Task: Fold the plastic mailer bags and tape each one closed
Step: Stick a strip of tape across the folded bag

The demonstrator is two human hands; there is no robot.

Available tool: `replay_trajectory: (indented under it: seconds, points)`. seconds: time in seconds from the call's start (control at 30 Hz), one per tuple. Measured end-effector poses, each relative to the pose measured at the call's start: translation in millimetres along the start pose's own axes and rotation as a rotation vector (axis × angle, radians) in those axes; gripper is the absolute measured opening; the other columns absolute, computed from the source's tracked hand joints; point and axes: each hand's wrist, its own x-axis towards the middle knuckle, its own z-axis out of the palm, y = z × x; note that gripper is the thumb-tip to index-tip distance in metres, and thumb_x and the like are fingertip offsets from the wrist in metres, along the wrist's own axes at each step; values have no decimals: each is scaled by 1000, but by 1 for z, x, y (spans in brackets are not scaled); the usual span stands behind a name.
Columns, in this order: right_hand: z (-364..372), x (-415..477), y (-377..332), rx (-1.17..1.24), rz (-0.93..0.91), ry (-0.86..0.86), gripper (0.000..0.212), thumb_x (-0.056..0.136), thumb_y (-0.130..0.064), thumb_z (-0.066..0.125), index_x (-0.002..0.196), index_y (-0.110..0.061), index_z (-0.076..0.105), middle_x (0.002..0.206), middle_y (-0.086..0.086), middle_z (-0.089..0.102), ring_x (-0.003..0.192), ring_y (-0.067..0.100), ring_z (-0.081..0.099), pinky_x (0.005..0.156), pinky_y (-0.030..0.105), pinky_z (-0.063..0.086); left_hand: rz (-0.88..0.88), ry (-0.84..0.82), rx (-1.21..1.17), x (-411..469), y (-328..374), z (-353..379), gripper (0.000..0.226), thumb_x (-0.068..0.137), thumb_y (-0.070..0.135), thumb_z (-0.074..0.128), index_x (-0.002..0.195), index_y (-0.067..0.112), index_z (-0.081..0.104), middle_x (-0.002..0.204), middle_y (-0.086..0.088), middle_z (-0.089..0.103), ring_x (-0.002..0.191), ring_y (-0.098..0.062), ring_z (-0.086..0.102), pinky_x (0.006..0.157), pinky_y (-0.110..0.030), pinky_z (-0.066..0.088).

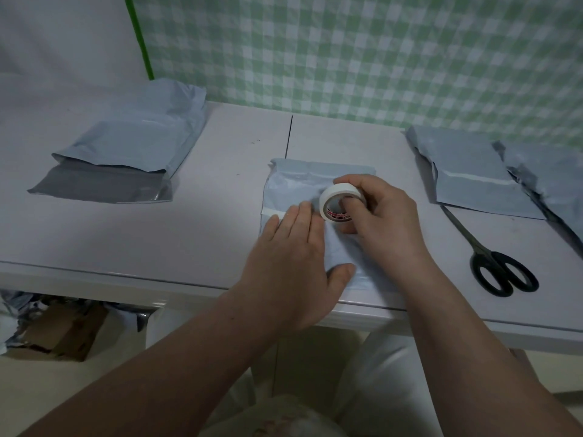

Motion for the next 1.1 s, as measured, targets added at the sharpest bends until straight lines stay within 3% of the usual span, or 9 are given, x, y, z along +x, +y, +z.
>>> replay_trajectory:
  seconds: [0.17, 0.23, 0.4, 0.63, 0.73, 0.8, 0.9, 0.97, 1.1]
  points:
    - [0, -4, 2, -193, -112, 37, 31, 89, -6, 50, 107, -24, 69, 98, 2, 68, 92, 20, 63, 84, 38, 51, 12, 37, 15, 0, -1, 3, 91, 81, 65, 7, 145, 3, 28, 151, -17, 30, 140, -30, 30, 114, -43, 20]
    - [-3, -4, 3, -262, -136, 47, 31, 90, -7, 48, 107, -25, 67, 98, 5, 67, 92, 22, 61, 85, 36, 49, 11, 25, 25, -1, -1, 1, 92, 80, 65, 4, 145, 3, 26, 153, -18, 27, 141, -30, 27, 115, -42, 18]
    - [-17, -3, 1, -196, -73, -25, 32, 87, -11, 45, 97, -36, 63, 95, -5, 65, 89, 20, 63, 79, 46, 54, -1, 21, 29, -1, 0, -1, 94, 77, 64, 0, 147, 4, 20, 156, -16, 19, 144, -27, 19, 116, -40, 14]
    - [-31, 2, -7, -256, -18, -83, 33, 88, -6, 52, 106, -27, 70, 102, -10, 67, 95, 17, 63, 85, 42, 53, -15, -20, 32, 0, 1, -4, 98, 72, 65, -8, 148, 7, 12, 157, -14, 11, 145, -25, 12, 118, -41, 12]
    - [-33, 3, -11, -352, -46, -127, 36, 89, -7, 51, 111, -30, 69, 111, -5, 67, 101, 16, 61, 91, 38, 50, -23, -30, 24, -1, 1, -5, 97, 73, 65, -7, 148, 7, 14, 157, -14, 13, 145, -25, 13, 118, -43, 11]
    - [-34, 4, -12, -446, -59, -155, 38, 90, -8, 50, 115, -31, 67, 113, -1, 65, 104, 17, 58, 92, 26, 43, -24, -13, 20, -2, 2, -4, 95, 76, 65, -3, 147, 6, 20, 156, -15, 19, 144, -26, 19, 116, -46, 12]
    - [-32, 4, -12, -562, -74, -173, 41, 92, -10, 46, 119, -35, 64, 100, -2, 58, 102, 17, 54, 73, 16, 29, -25, 27, 13, -1, 2, -1, 90, 81, 64, 7, 143, 3, 32, 151, -18, 31, 140, -29, 30, 114, -50, 17]
    - [-29, 4, -12, -596, -75, -175, 41, 93, -11, 45, 120, -35, 63, 94, -3, 51, 99, 19, 53, 71, 18, 27, -25, 43, 7, -1, 2, 0, 87, 83, 62, 12, 139, 2, 40, 147, -20, 37, 136, -31, 36, 111, -52, 22]
    - [-23, 4, -13, -668, -87, -200, 40, 95, -16, 41, 122, -39, 59, 92, -2, 44, 100, 24, 46, 78, 30, 35, -24, 39, 3, 1, 4, -2, 85, 85, 62, 12, 134, 1, 45, 143, -21, 42, 133, -33, 40, 110, -53, 24]
